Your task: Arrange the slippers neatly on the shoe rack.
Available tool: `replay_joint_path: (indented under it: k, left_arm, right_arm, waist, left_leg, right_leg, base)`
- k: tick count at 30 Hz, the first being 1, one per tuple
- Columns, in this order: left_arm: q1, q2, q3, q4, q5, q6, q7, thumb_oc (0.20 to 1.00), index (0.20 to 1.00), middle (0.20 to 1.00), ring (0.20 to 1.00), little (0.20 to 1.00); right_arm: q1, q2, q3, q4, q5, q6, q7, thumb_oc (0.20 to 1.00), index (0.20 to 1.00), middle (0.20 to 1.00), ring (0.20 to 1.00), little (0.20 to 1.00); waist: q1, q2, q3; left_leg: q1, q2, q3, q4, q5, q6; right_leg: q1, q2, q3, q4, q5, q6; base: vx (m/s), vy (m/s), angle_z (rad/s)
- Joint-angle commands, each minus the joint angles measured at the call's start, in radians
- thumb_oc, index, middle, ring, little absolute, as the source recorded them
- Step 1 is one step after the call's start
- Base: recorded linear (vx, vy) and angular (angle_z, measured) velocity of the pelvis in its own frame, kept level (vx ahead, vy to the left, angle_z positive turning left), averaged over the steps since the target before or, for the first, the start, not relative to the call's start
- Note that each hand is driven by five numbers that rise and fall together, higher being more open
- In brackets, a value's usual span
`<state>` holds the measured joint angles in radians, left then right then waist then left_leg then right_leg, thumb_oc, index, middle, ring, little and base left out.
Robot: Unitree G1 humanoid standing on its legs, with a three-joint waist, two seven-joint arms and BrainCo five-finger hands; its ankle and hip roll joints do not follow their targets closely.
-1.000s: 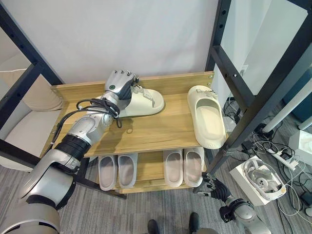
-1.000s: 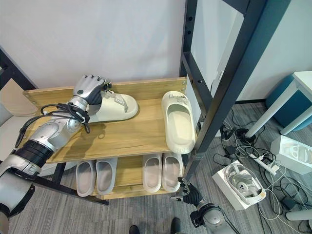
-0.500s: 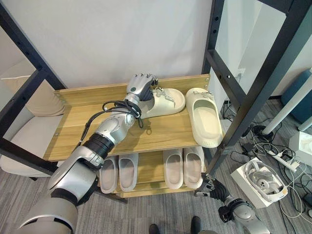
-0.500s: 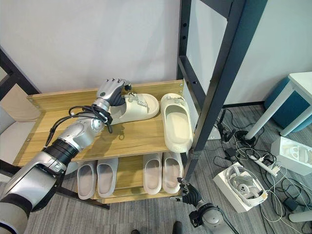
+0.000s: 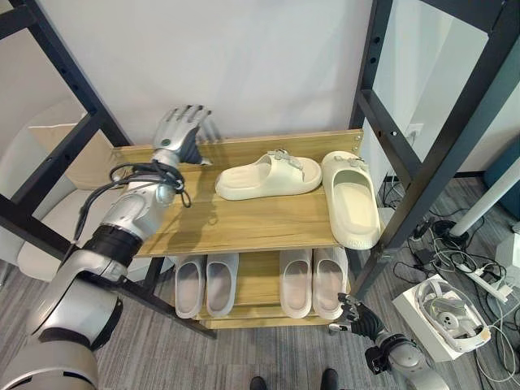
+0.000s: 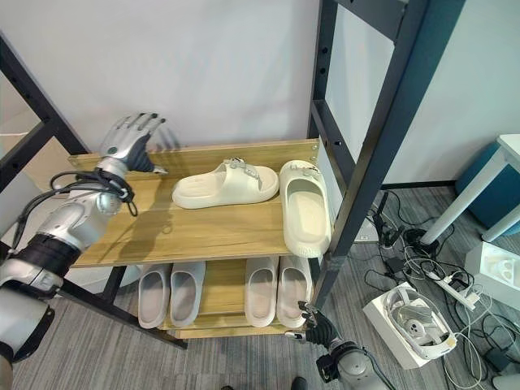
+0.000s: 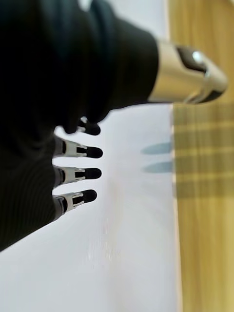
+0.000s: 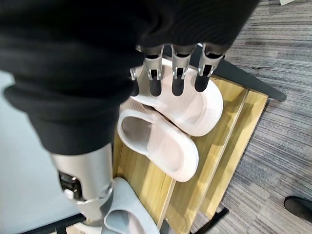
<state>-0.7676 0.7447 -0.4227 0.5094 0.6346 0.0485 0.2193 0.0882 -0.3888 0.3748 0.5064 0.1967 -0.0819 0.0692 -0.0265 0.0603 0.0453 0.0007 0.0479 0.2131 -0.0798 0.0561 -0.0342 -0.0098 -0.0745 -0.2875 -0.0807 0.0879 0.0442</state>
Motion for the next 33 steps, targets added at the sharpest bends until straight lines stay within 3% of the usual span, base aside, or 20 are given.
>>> replay_joint_path:
  k: [1,3,5,6,7,8,10,14,20,27,33]
  left_arm:
    - [-0.032,0.020,0.090,0.023,-0.117,-0.030,0.034,1.000,1.000,1.000,1.000,1.000]
    - [0.010,0.008,0.119,0.029,-0.194,-0.053,0.031,1.000,1.000,1.000,1.000,1.000]
    - [0.083,-0.030,0.166,0.027,-0.394,-0.096,-0.009,1.000,1.000,1.000,1.000,1.000]
    - [0.085,-0.029,0.167,0.026,-0.396,-0.096,-0.010,1.000,1.000,1.000,1.000,1.000]
    - [0.106,-0.051,0.177,0.043,-0.486,-0.113,-0.030,1.000,1.000,1.000,1.000,1.000]
    - [0.121,-0.074,0.178,0.065,-0.602,-0.129,-0.063,1.000,1.000,1.000,1.000,1.000]
    - [0.127,-0.088,0.176,0.078,-0.674,-0.138,-0.094,1.000,1.000,1.000,1.000,1.000]
    - [0.122,-0.157,0.152,0.116,-1.001,-0.166,-0.183,1.000,1.000,1.000,1.000,1.000]
    - [0.079,-0.218,0.142,0.166,-1.172,-0.169,-0.206,1.000,1.000,1.000,1.000,1.000]
    - [0.061,-0.277,0.140,0.195,-1.252,-0.159,-0.208,1.000,1.000,1.000,1.000,1.000]
    - [0.136,-0.238,0.096,0.073,-1.214,-0.144,-0.249,1.000,1.000,1.000,1.000,1.000]
  right_arm:
    - [-0.005,0.060,-0.018,-0.024,0.015,-0.039,0.000,1.000,1.000,1.000,1.000,1.000]
    - [-0.003,0.065,-0.018,-0.023,0.011,-0.037,0.002,1.000,1.000,1.000,1.000,1.000]
    - [-0.002,0.071,-0.020,-0.021,0.008,-0.028,0.005,1.000,1.000,1.000,1.000,1.000]
    - [-0.002,0.070,-0.019,-0.021,0.009,-0.028,0.005,1.000,1.000,1.000,1.000,1.000]
    - [-0.004,0.072,-0.018,-0.022,0.010,-0.026,0.007,1.000,1.000,1.000,1.000,1.000]
    - [-0.009,0.077,-0.016,-0.021,0.012,-0.025,0.006,1.000,1.000,1.000,1.000,1.000]
    - [-0.012,0.077,-0.012,-0.022,0.012,-0.023,0.006,1.000,1.000,1.000,1.000,1.000]
    - [-0.015,0.070,-0.002,-0.029,0.011,-0.023,0.004,1.000,1.000,1.000,1.000,1.000]
    - [-0.023,0.066,0.017,-0.023,0.015,-0.026,0.008,1.000,1.000,1.000,1.000,1.000]
    - [-0.034,0.070,0.032,-0.021,0.011,-0.024,0.003,1.000,1.000,1.000,1.000,1.000]
    - [-0.024,0.064,0.020,-0.026,0.011,-0.019,0.007,1.000,1.000,1.000,1.000,1.000]
  waist:
    - [0.013,-0.067,-0.003]
    - [0.015,-0.067,-0.004]
    - [0.017,-0.066,-0.005]
    - [0.016,-0.065,-0.006]
    - [0.015,-0.065,-0.005]
    - [0.013,-0.065,-0.007]
    - [0.011,-0.064,-0.008]
    - [-0.004,-0.066,-0.011]
    - [-0.024,-0.066,-0.018]
    - [-0.034,-0.068,-0.017]
    - [-0.026,-0.065,-0.016]
  left_leg:
    - [0.034,0.003,-0.016,-0.007,-0.059,-0.026]
    - [0.034,0.002,-0.018,-0.007,-0.058,-0.026]
    - [0.033,0.000,-0.019,-0.007,-0.055,-0.026]
    - [0.033,0.000,-0.019,-0.007,-0.055,-0.026]
    - [0.036,0.000,-0.018,-0.007,-0.054,-0.025]
    - [0.034,-0.001,-0.017,-0.007,-0.053,-0.024]
    - [0.033,-0.002,-0.016,-0.007,-0.053,-0.023]
    - [0.034,-0.004,-0.012,-0.007,-0.053,-0.021]
    - [0.037,-0.003,-0.005,-0.007,-0.055,-0.021]
    - [0.038,0.000,0.000,-0.007,-0.054,-0.021]
    - [0.040,0.001,0.001,-0.007,-0.056,-0.021]
  right_leg:
    - [-0.004,-0.129,-0.022,-0.007,0.064,0.150]
    - [-0.002,-0.130,-0.024,-0.007,0.065,0.148]
    - [-0.003,-0.130,-0.024,-0.007,0.068,0.147]
    - [-0.003,-0.130,-0.024,-0.007,0.068,0.147]
    - [-0.002,-0.130,-0.023,-0.007,0.069,0.147]
    - [-0.005,-0.131,-0.022,-0.007,0.072,0.147]
    - [-0.006,-0.131,-0.020,-0.007,0.073,0.147]
    - [-0.011,-0.132,-0.014,-0.007,0.079,0.148]
    - [-0.017,-0.129,0.001,-0.007,0.082,0.149]
    - [-0.018,-0.127,0.006,-0.007,0.082,0.148]
    - [-0.016,-0.127,0.006,-0.007,0.082,0.147]
  base:
    - [-0.02,0.024,0.10]
    - [-0.01,0.018,0.08]
    - [0.00,0.008,0.03]
    - [0.00,0.000,0.00]
    - [0.00,0.000,0.00]
    - [0.00,0.000,0.00]
    - [0.00,0.000,0.00]
    - [0.00,0.000,0.00]
    - [0.01,0.005,-0.03]
    - [0.00,0.000,-0.08]
    - [0.00,0.000,0.00]
